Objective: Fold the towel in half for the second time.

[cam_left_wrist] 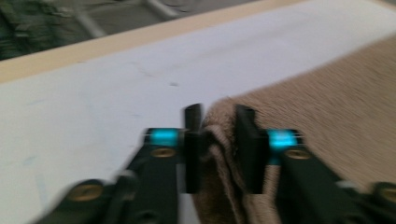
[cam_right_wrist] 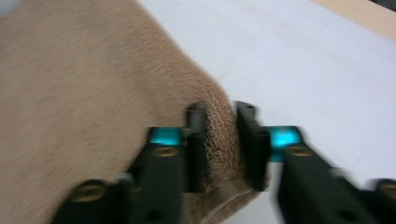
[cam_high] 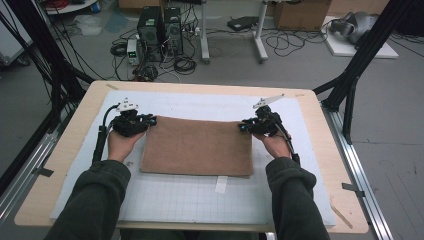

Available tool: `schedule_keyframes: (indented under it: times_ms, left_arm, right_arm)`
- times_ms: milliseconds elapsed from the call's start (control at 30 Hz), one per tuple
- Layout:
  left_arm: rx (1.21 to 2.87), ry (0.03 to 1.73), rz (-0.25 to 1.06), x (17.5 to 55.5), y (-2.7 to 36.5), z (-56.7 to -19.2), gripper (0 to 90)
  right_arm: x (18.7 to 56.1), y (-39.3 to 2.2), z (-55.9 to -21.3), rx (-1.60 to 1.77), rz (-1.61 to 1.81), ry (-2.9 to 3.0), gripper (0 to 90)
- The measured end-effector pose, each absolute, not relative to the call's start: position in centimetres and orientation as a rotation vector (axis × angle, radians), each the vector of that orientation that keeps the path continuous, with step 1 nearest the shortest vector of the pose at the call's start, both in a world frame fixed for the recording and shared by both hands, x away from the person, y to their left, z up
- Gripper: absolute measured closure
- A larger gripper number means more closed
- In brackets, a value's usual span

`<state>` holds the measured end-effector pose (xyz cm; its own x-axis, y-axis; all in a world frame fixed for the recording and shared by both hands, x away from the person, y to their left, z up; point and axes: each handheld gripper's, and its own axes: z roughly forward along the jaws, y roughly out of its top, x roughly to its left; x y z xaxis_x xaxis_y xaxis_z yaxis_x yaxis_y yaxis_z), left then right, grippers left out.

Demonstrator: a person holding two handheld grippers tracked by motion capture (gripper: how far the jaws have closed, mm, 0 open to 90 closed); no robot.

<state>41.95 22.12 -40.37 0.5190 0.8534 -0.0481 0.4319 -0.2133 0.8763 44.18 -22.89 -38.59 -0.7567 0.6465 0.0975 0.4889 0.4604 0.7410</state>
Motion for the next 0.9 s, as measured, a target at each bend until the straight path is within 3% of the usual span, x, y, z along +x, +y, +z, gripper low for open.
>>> schedule_keyframes:
  times_ms: [67,267,467,600,767,900]
  left_arm:
    - [1.839,1.105,0.568,42.0,22.4,-40.6,49.0]
    - [1.842,1.077,0.519,40.5,23.6,-40.5,47.1]
    - [1.859,1.05,0.466,38.7,24.0,-40.5,37.0]
    - [1.871,1.02,0.438,37.5,23.8,-40.6,34.9]
    - [1.906,0.991,0.446,36.9,23.3,-40.4,32.1]
    - [1.885,0.998,0.438,36.6,23.5,-40.2,28.9]
  right_arm:
    - [44.5,-23.2,-38.8,1.045,1.196,2.469,54.3]
    - [43.5,-23.6,-39.2,1.068,1.2,2.462,47.8]
    - [42.0,-23.5,-39.2,1.061,1.233,2.448,39.5]
    - [41.0,-23.1,-39.3,1.037,1.251,2.447,32.4]
    - [40.3,-22.8,-39.5,1.021,1.239,2.45,23.5]
    - [39.8,-22.9,-39.4,1.001,1.256,2.434,21.3]
